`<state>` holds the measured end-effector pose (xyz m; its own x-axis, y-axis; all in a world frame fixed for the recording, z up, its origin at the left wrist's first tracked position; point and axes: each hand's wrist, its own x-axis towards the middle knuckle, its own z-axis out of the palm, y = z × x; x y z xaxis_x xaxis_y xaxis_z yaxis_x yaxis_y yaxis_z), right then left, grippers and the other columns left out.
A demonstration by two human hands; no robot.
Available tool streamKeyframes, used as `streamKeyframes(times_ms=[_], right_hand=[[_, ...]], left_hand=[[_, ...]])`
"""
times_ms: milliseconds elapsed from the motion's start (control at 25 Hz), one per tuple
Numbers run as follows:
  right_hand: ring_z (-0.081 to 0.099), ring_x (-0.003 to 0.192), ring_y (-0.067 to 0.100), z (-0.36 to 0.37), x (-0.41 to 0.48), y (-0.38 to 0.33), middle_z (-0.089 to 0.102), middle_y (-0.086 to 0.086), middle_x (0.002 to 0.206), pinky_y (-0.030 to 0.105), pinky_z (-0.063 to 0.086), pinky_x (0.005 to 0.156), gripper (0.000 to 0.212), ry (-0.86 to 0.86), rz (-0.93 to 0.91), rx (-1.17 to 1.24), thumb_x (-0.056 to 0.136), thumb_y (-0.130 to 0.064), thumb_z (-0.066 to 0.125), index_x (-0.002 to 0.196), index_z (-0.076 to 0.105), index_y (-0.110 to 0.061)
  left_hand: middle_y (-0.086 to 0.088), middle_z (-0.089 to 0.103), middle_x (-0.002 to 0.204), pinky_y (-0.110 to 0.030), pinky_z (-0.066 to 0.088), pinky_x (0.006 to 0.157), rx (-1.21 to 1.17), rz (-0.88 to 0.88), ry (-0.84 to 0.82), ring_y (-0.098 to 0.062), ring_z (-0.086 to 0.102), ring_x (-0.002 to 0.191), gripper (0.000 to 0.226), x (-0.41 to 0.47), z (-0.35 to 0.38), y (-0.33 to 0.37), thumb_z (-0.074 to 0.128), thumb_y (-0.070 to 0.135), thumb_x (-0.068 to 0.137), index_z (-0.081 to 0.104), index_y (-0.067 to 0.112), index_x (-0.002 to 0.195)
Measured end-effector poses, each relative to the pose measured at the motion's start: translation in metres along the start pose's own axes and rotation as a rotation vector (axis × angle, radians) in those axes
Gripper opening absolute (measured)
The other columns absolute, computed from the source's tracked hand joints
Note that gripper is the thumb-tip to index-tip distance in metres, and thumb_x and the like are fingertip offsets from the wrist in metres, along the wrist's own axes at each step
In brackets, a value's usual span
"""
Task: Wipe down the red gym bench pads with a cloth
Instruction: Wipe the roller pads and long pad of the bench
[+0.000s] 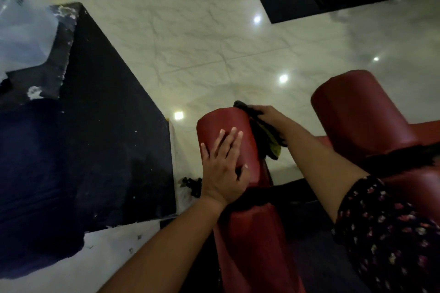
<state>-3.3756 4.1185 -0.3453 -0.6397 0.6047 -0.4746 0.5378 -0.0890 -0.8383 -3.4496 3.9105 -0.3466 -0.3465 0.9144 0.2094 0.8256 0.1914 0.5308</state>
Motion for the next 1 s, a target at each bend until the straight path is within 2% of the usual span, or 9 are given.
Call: streamKeyframes(times_ms=[120,240,400,480,600,680,800,920,1000], right_hand=[[0.063,0.108,0.018,0.011,-0.025,0.026,0.065,0.002,0.123,0.033,0.047,0.101,0.048,0.14,0.059,0.075,0.089,-0.005,0.059,0.132,0.059,-0.026],[0.061,0.107,0.015,0.021,-0.066,0.048,0.066,0.007,0.123,0.024,0.046,0.09,0.047,0.157,0.154,0.033,0.089,-0.006,0.063,0.133,0.059,-0.019],[0.058,0.111,0.009,0.032,-0.12,0.062,0.064,-0.01,0.121,0.018,0.039,0.087,0.051,0.174,0.142,-0.077,0.084,-0.008,0.062,0.13,0.061,-0.029],[0.059,0.109,0.015,0.031,-0.132,0.057,0.066,-0.004,0.117,0.019,0.039,0.085,0.045,0.142,0.181,-0.239,0.082,-0.014,0.064,0.126,0.065,-0.027],[0.062,0.104,0.022,0.03,-0.162,0.056,0.068,0.007,0.109,0.025,0.043,0.079,0.031,0.077,0.258,-0.369,0.083,-0.015,0.065,0.114,0.068,-0.016],[0.063,0.104,0.022,0.039,-0.188,0.058,0.068,0.008,0.109,0.027,0.045,0.082,0.033,0.095,0.285,-0.379,0.081,-0.011,0.064,0.114,0.068,-0.016],[0.062,0.109,0.02,0.06,-0.218,0.057,0.067,0.002,0.119,0.029,0.048,0.092,0.048,0.237,0.286,-0.451,0.079,-0.015,0.06,0.125,0.064,-0.029],[0.058,0.115,0.025,0.074,-0.241,0.054,0.06,0.003,0.13,0.037,0.046,0.097,0.053,0.373,0.277,-0.512,0.081,-0.023,0.058,0.131,0.057,-0.037],[0.055,0.117,0.028,0.078,-0.257,0.046,0.055,0.005,0.134,0.037,0.045,0.098,0.053,0.427,0.301,-0.553,0.086,-0.022,0.056,0.136,0.053,-0.037]], left_hand=[[0.0,0.033,0.156,-0.07,0.015,0.111,0.021,0.014,-0.027,-0.023,0.022,0.147,0.073,0.001,-0.001,0.0,0.042,0.038,0.078,0.039,0.019,0.148],[0.001,0.032,0.157,-0.067,0.01,0.112,0.023,0.008,-0.046,-0.023,0.02,0.147,0.072,0.0,-0.004,0.002,0.039,0.04,0.078,0.038,0.026,0.148],[0.005,0.035,0.154,-0.064,0.004,0.114,0.04,-0.009,-0.117,-0.022,0.016,0.148,0.069,0.002,-0.009,0.006,0.032,0.046,0.077,0.045,0.032,0.143],[0.005,0.043,0.149,-0.065,0.005,0.114,0.063,0.023,-0.135,-0.026,0.018,0.147,0.062,0.001,-0.012,0.007,0.031,0.046,0.077,0.058,0.034,0.131],[0.002,0.046,0.147,-0.064,0.008,0.114,0.072,0.051,-0.137,-0.03,0.021,0.146,0.056,-0.001,-0.012,0.006,0.032,0.044,0.079,0.065,0.034,0.123],[0.001,0.045,0.148,-0.06,0.005,0.116,0.072,0.063,-0.153,-0.03,0.02,0.146,0.051,-0.001,-0.015,0.008,0.037,0.04,0.082,0.064,0.032,0.124],[0.0,0.039,0.153,-0.05,0.001,0.121,0.094,0.082,-0.214,-0.026,0.016,0.148,0.044,0.0,-0.02,0.008,0.045,0.035,0.09,0.058,0.031,0.132],[0.004,0.035,0.154,-0.051,-0.003,0.119,0.152,0.108,-0.279,-0.025,0.015,0.148,0.049,0.004,-0.023,0.014,0.046,0.033,0.092,0.046,0.031,0.141],[0.007,0.036,0.153,-0.053,-0.002,0.118,0.188,0.229,-0.335,-0.022,0.023,0.145,0.052,0.011,-0.027,0.021,0.047,0.031,0.092,0.041,0.032,0.144]])
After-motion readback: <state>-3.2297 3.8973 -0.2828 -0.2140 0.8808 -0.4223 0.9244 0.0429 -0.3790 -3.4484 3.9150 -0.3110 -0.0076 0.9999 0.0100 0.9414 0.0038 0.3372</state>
